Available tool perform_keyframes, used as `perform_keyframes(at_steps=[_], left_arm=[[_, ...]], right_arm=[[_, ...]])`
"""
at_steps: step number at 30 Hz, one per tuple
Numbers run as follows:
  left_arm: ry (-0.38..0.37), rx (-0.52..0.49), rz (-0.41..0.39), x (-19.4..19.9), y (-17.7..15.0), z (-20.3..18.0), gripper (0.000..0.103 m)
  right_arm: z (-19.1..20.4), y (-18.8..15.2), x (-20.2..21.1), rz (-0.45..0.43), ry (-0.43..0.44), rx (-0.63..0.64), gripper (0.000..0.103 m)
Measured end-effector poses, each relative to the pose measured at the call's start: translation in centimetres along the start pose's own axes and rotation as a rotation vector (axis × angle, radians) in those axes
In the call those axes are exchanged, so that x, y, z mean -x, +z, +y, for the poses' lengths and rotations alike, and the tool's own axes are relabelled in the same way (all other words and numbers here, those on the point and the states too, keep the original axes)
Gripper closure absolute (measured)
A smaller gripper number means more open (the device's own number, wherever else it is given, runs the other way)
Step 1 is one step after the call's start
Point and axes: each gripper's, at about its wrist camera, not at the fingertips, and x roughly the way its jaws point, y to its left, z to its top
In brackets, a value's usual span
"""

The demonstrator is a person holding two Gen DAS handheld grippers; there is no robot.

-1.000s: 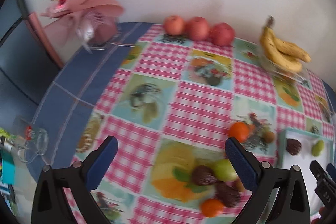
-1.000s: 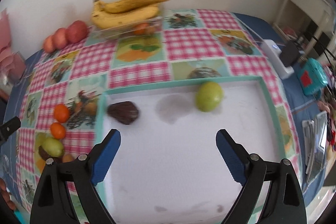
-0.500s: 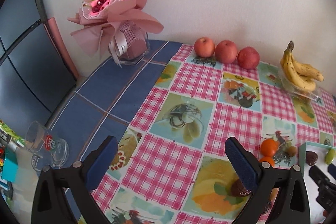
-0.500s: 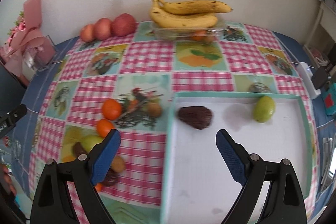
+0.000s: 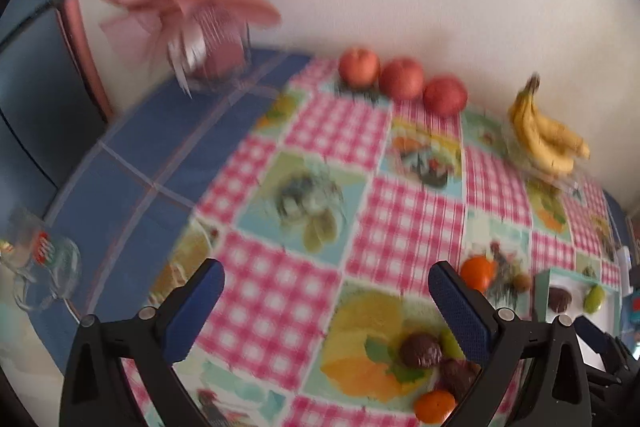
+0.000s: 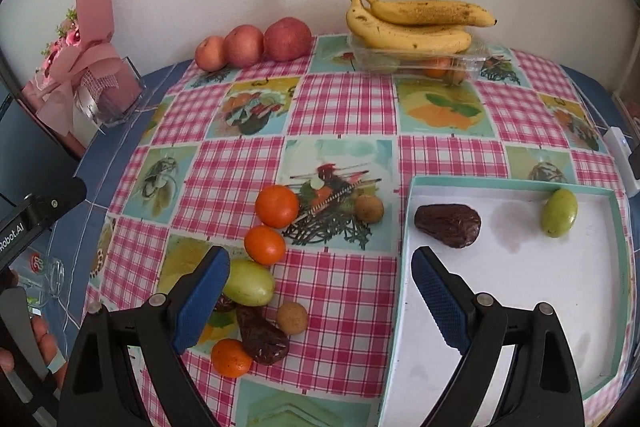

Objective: Organize fruits
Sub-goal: 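Grasp the small brown kiwi with the right tool while the left tool grasps another date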

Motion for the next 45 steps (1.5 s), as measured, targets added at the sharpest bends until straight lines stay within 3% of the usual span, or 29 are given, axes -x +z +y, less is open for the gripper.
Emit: perform_keyframes(at_steps=[3,14,16,18,19,22,27,31,36,38,42,45], left_arm=[[-0.039,-0.012,0.085,-1.7,-0.8,-0.6,0.000],[-0.106,-0.007,0.218,-3.7,-2.4,-2.4,0.004],[-0.119,0.000,0.232,-4.0,-2.6,-2.4,0.007],[-0.134,0.007,0.258,-4.5,-2.9,-2.4,0.011],[-0.144,0.010,0.270,-4.7,-3.0,-2.5,0.013],[-0.173,0.032,0.303,-5.4,-3.3,-2.5,0.018],[-0.217,0.066,0.361,-6.4,-4.1,-2.7,0.031],[-0.226,0.082,0.364,-6.5,-4.1,-2.6,0.040],[-0.233,0.107,0.375,-6.7,-4.2,-2.4,0.044],[-0.239,0.113,0.381,-6.9,-4.3,-2.4,0.055],[-0.275,0.149,0.381,-7.0,-4.3,-2.2,0.065],[-0.278,0.156,0.373,-6.7,-4.3,-2.0,0.067]], right_arm=[[-0.1,-0.3,-0.3,0.008,-0.005,0.012,0.011],[-0.1,-1.6,-1.4,0.090,0.033,0.003,0.011],[0.0,-1.8,-1.7,0.109,0.036,0.010,0.015],[0.1,-2.2,-2.5,0.149,0.050,0.011,0.034],[0.1,-2.4,-2.9,0.164,0.051,0.005,0.037],[0.1,-2.8,-3.8,0.193,0.063,-0.004,0.038],[0.5,-3.4,-4.6,0.220,0.107,-0.009,0.050],[1.0,-3.7,-5.0,0.227,0.119,-0.004,0.059],[1.1,-3.7,-5.3,0.225,0.114,-0.008,0.065],[1.1,-3.7,-5.4,0.227,0.119,-0.011,0.067],[1.1,-3.8,-5.6,0.232,0.114,-0.011,0.073],[1.0,-3.8,-5.6,0.232,0.114,-0.012,0.073]])
